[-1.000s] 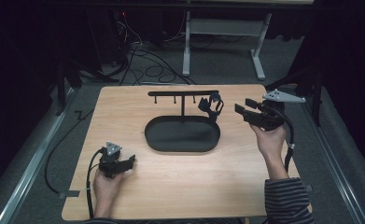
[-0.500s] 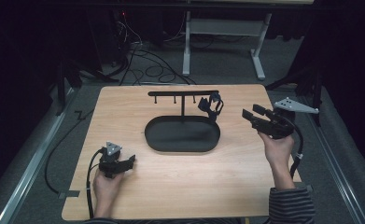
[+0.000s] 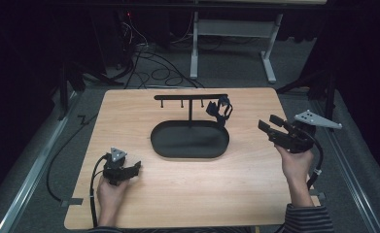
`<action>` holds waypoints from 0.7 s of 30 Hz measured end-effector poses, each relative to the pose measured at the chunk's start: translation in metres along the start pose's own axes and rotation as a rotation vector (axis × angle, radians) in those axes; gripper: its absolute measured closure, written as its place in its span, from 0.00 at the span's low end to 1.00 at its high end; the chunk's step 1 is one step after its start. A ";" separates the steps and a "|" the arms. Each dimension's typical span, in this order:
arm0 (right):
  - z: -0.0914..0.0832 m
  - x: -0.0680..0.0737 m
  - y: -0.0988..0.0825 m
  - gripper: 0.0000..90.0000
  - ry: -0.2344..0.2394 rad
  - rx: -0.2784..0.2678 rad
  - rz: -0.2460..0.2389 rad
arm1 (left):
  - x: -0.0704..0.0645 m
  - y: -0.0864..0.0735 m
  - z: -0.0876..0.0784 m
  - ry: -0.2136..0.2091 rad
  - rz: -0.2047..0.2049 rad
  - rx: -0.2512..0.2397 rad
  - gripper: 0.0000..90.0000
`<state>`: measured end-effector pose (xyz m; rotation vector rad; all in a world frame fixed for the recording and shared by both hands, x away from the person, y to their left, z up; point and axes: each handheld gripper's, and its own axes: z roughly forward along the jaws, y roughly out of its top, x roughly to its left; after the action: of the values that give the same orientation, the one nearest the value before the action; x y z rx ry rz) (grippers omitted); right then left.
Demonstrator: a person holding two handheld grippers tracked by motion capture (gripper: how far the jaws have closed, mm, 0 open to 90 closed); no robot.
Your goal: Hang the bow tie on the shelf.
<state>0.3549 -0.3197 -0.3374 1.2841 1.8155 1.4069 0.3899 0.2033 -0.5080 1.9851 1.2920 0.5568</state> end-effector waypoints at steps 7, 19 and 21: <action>-0.013 -0.001 -0.010 0.50 0.001 -0.016 0.021 | 0.000 0.000 0.000 0.001 0.000 0.000 0.33; -0.030 -0.004 -0.027 0.50 -0.008 -0.026 0.051 | 0.000 0.000 0.000 0.001 0.000 -0.001 0.33; -0.032 -0.004 -0.030 0.50 -0.011 -0.031 0.056 | 0.000 0.000 0.000 0.000 0.000 0.001 0.33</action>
<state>0.3185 -0.3384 -0.3552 1.3340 1.7564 1.4495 0.3896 0.2030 -0.5080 1.9862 1.2924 0.5568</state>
